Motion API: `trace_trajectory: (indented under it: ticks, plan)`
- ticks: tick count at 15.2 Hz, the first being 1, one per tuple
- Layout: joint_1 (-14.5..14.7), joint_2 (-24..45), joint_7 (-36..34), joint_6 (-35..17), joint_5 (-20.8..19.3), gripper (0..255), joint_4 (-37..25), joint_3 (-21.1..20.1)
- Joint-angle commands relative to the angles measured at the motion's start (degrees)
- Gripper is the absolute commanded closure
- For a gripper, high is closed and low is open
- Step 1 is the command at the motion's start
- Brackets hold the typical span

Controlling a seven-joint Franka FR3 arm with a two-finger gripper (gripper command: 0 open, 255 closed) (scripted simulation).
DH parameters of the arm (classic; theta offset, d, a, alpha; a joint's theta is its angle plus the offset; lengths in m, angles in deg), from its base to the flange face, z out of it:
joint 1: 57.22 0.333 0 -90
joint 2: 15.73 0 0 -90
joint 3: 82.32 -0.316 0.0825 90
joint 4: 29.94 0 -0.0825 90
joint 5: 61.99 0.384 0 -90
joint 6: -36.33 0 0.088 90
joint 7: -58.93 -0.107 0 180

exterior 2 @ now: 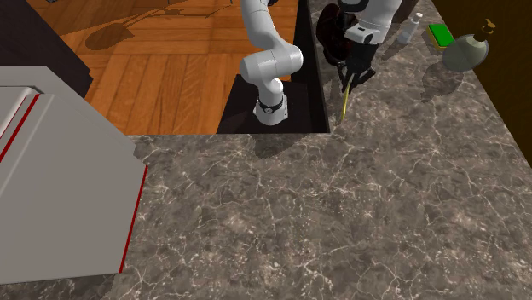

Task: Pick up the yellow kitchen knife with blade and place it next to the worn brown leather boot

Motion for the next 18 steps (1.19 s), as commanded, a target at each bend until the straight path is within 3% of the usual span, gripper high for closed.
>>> trace_trajectory:
  ticks: [1, 6, 10, 18]
  plan:
    - [0.0, 0.1, 0.0, 0.1, 0.0, 0, 0.3, -0.1]
    - [0.0, 0.0, 0.0, 0.2, 0.0, 0, 0.3, -0.1]
    - [-0.9, 0.8, -0.6, 6.7, -2.3, 0, -7.2, 2.4]
    - [-0.9, 0.8, -0.6, 6.7, -2.3, 0, -7.2, 2.4]
